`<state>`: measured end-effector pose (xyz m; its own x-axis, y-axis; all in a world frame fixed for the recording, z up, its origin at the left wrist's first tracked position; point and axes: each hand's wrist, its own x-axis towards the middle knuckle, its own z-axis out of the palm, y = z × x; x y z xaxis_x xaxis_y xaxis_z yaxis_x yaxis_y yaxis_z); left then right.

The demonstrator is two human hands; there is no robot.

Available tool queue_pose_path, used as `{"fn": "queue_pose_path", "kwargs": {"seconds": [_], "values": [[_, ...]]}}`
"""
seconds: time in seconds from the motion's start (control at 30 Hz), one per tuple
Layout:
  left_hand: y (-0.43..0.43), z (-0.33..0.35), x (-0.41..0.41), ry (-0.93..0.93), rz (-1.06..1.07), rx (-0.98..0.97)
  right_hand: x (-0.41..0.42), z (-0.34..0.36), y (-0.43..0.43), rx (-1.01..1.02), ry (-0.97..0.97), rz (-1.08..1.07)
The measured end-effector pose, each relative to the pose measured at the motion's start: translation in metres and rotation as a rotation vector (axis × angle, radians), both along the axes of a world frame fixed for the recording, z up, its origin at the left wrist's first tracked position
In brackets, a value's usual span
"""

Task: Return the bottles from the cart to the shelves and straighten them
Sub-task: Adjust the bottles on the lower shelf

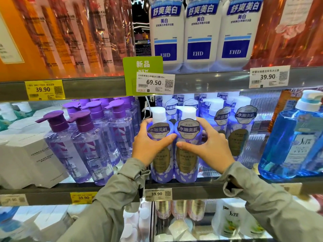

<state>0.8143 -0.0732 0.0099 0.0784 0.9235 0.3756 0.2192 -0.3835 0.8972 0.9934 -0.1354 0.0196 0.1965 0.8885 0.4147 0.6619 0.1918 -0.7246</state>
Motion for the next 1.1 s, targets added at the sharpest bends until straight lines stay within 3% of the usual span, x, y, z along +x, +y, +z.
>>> {"fn": "queue_pose_path", "kwargs": {"seconds": [0.13,0.33,0.53,0.73,0.93,1.1], "values": [[-0.011,-0.003,0.003,-0.054,-0.037,0.021,0.002,-0.002,-0.004,0.056,0.11,0.104],[-0.034,-0.04,0.003,-0.103,0.084,0.012,0.02,-0.005,-0.018,0.179,0.218,0.041],[-0.059,-0.035,0.019,-0.041,0.364,0.36,0.056,-0.005,-0.018,0.295,0.268,-0.055],[-0.076,0.003,0.072,0.072,0.157,0.611,0.089,0.002,-0.011,0.412,0.125,-0.182],[-0.08,0.018,0.13,0.097,-0.087,0.439,0.11,0.005,-0.006,0.371,0.101,-0.143],[-0.059,0.014,0.16,0.205,-0.015,0.295,0.122,0.005,0.0,0.296,0.123,-0.086]]}}
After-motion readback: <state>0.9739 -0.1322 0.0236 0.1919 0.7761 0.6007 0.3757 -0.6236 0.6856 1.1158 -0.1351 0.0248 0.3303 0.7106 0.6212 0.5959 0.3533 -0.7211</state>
